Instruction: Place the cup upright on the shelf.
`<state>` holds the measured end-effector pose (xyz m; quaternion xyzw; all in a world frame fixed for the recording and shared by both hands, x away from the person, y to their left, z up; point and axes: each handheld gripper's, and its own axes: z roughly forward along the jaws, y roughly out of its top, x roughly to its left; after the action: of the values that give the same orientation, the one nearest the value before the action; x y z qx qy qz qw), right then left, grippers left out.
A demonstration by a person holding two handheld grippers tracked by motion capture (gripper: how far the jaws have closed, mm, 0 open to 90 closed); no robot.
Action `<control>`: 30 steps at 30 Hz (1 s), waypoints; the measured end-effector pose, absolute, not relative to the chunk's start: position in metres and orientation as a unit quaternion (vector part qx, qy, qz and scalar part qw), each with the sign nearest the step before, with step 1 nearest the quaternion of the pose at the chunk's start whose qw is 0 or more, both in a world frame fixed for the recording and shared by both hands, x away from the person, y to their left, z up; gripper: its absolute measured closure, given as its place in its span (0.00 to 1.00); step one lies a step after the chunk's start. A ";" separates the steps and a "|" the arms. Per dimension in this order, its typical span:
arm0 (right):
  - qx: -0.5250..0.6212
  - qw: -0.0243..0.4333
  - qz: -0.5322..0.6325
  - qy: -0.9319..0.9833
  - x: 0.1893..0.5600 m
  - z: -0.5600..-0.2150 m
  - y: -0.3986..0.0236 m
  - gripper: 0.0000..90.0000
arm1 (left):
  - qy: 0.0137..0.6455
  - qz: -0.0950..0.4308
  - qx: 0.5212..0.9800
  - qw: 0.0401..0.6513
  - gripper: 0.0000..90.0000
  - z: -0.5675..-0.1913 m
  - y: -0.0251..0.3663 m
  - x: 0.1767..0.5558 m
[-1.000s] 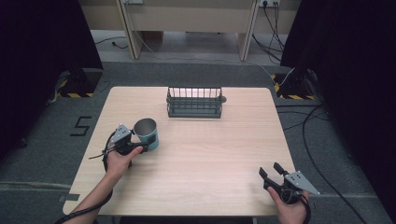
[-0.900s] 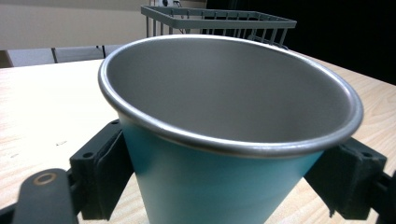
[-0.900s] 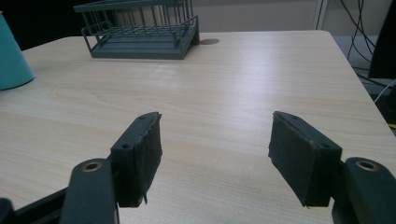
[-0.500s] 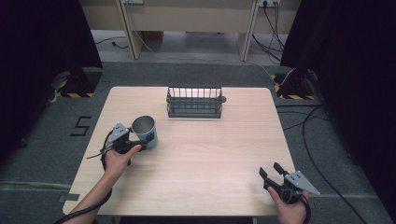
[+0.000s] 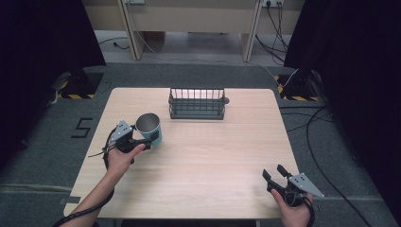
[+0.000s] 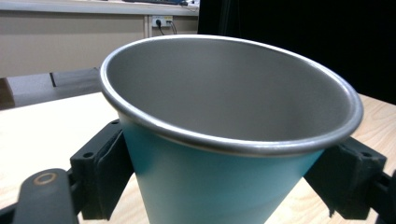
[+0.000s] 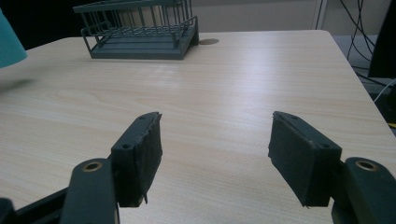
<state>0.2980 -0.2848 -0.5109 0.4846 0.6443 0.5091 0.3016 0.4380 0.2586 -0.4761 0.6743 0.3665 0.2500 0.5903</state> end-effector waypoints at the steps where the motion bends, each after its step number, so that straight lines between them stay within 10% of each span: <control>1: 0.485 0.301 0.509 0.644 0.298 -0.511 -0.285 0.39 | 0.366 0.250 0.675 0.590 0.17 -0.474 0.258 0.439; 30: 0.490 0.295 0.515 0.639 0.298 -0.511 -0.287 0.39 | 0.343 0.252 0.673 0.605 0.17 -0.441 0.230 0.468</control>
<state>0.2983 -0.2869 -0.5111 0.4899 0.6390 0.5146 0.2948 0.4679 0.2297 -0.4407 0.6730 0.3428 0.2524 0.6048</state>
